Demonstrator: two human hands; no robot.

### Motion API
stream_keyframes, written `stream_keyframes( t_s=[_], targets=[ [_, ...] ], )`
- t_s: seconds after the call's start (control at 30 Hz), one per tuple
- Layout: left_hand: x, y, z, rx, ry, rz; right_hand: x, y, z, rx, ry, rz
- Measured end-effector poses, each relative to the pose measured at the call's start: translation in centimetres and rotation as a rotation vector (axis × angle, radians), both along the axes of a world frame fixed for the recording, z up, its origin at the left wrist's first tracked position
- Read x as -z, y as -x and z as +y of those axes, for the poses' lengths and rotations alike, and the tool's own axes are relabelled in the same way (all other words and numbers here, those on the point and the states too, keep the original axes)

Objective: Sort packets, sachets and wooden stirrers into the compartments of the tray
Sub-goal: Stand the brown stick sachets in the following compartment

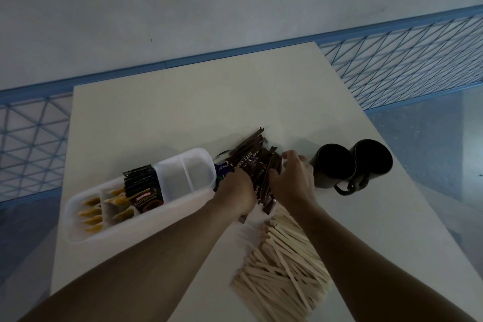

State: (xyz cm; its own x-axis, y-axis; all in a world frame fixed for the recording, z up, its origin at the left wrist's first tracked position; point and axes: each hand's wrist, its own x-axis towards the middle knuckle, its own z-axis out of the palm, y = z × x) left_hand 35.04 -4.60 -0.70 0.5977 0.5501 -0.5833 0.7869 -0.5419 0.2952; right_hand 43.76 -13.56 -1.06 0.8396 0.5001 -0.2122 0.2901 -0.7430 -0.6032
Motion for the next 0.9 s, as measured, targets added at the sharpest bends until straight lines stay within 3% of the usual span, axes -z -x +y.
stream_keyframes(
  t_s=[0.17,0.4,0.6,0.9],
  targets=[
    [0.3,0.3,-0.7,-0.021,-0.022,-0.022,0.2,0.9,-0.5,0.066,0.142,0.045],
    [0.7,0.4,-1.0,-0.102,-0.091,-0.164,0.6,0.8,0.2,0.141,0.154,0.108],
    [1.4,0.5,-1.1,-0.131,-0.130,-0.232,1.3,0.2,-0.6,0.082,0.231,0.132],
    [1.3,0.1,-0.8,-0.121,-0.098,-0.211,1.8,-0.3,0.5,0.108,0.144,0.110]
  ],
)
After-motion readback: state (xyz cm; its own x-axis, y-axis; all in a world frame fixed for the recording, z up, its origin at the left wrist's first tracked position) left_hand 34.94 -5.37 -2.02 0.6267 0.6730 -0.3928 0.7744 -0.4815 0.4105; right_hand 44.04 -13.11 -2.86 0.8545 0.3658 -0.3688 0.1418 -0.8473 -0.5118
